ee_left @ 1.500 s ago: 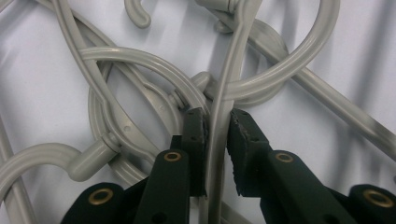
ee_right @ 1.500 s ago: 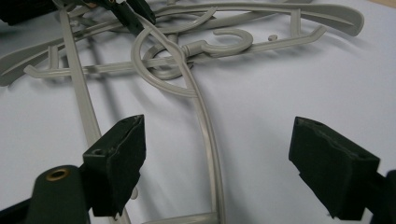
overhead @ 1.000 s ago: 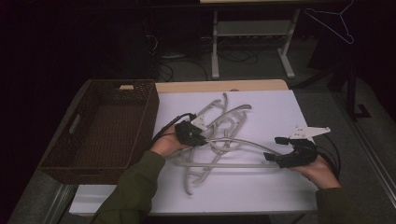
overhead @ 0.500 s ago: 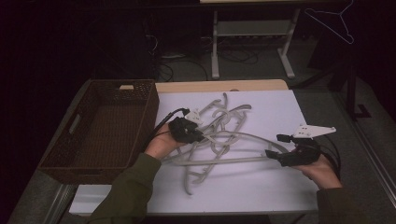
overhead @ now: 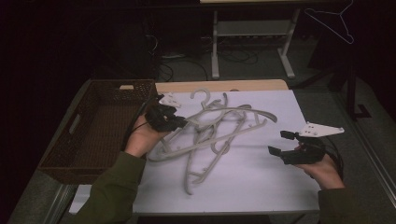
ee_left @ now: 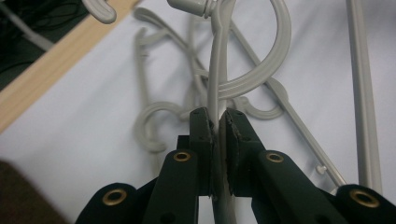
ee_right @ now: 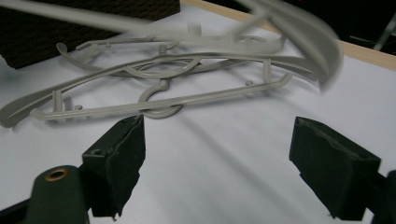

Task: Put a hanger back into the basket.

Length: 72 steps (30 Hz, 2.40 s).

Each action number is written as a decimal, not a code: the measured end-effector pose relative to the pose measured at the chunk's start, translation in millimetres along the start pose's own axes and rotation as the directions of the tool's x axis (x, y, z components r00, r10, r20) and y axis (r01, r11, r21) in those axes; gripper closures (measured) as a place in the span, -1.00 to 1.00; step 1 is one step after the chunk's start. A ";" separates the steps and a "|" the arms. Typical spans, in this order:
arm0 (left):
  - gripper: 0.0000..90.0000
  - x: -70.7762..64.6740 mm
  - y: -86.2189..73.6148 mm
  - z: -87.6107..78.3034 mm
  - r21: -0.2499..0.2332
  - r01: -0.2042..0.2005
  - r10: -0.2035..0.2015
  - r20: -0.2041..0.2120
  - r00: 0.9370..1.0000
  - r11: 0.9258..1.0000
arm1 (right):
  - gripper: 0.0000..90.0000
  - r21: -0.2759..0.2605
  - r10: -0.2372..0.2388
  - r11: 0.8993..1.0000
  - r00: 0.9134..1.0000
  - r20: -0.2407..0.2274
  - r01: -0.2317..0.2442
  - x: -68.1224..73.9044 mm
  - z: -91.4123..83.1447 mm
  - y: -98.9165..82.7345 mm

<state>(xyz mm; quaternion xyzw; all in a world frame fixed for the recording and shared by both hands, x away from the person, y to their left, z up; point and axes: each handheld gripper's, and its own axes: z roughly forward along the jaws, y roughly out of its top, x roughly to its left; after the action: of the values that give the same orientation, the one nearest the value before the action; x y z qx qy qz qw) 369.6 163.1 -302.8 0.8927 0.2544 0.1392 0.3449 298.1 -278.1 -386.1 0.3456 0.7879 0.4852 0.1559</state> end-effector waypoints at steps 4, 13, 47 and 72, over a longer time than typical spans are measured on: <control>0.84 12.7 -3.7 -27.8 -0.022 0.026 -0.027 -0.042 0.999 0.999 | -0.62 0.009 0.002 1.000 1.000 -0.001 -0.002 0.8 1.5 -0.4; 0.83 46.9 -23.5 -91.6 -0.080 0.082 -0.092 -0.130 0.987 0.993 | -0.77 0.027 0.000 1.000 0.999 0.035 -0.001 5.2 5.8 -0.7; 0.83 143.1 -160.7 -180.6 -0.071 0.333 -0.331 -0.417 0.847 0.940 | -0.80 0.036 0.040 0.998 0.993 0.110 -0.044 9.9 0.6 -18.3; 0.83 159.2 -195.7 -145.4 0.077 0.386 -0.314 -0.449 0.837 0.919 | -0.80 0.034 0.035 0.999 0.993 0.111 -0.039 8.2 -0.3 -18.3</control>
<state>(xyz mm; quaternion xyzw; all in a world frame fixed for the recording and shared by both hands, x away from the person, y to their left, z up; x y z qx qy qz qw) 370.2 453.8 -320.3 0.8036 0.4937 0.2443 0.2254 284.9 -277.9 -401.2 0.3893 0.7800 0.4540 0.1840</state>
